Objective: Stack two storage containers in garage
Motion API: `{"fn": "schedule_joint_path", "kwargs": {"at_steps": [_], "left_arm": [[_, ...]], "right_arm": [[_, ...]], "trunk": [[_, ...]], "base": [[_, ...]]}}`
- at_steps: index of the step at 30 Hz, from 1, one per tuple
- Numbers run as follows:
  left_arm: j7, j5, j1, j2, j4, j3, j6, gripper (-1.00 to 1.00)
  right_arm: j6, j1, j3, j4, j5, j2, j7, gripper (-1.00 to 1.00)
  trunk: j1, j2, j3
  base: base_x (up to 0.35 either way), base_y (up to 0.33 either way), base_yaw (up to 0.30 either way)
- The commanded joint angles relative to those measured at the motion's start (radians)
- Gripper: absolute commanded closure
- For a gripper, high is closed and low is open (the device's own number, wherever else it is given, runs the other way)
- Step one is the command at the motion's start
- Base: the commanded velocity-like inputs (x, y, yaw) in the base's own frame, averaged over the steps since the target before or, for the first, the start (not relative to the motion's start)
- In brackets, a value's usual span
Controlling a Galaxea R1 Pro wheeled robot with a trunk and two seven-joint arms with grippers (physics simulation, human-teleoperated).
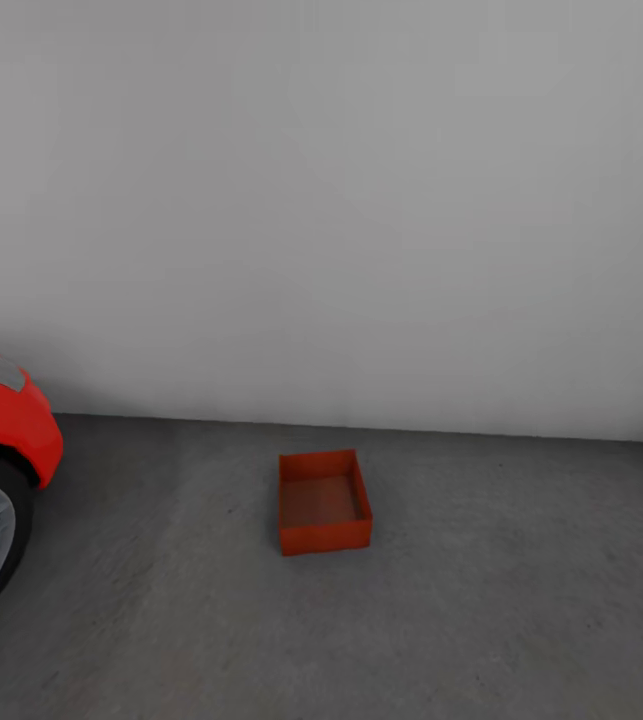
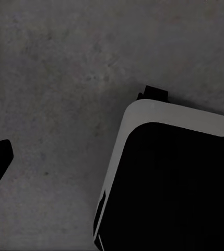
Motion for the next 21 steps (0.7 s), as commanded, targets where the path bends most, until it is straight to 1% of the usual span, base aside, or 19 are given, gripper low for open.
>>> {"fn": "schedule_joint_path", "kwargs": {"at_steps": [1, 21], "left_arm": [[0.001, 0.005, 0.0, 0.001, 0.0, 0.004, -0.004, -1.0], [0.001, 0.002, 0.001, 0.003, -0.005, 0.0, -0.004, -1.0]], "right_arm": [[-0.006, -0.001, 0.009, 0.003, -0.01, 0.0, 0.0, -1.0], [-0.006, -0.001, 0.008, 0.003, -0.01, 0.0, 0.001, -1.0]], "trunk": [[0.0, -0.001, 0.001], [0.0, -0.001, 0.031]], "base": [[0.0, 0.0, 0.009], [0.0, 0.0, 0.001]]}}
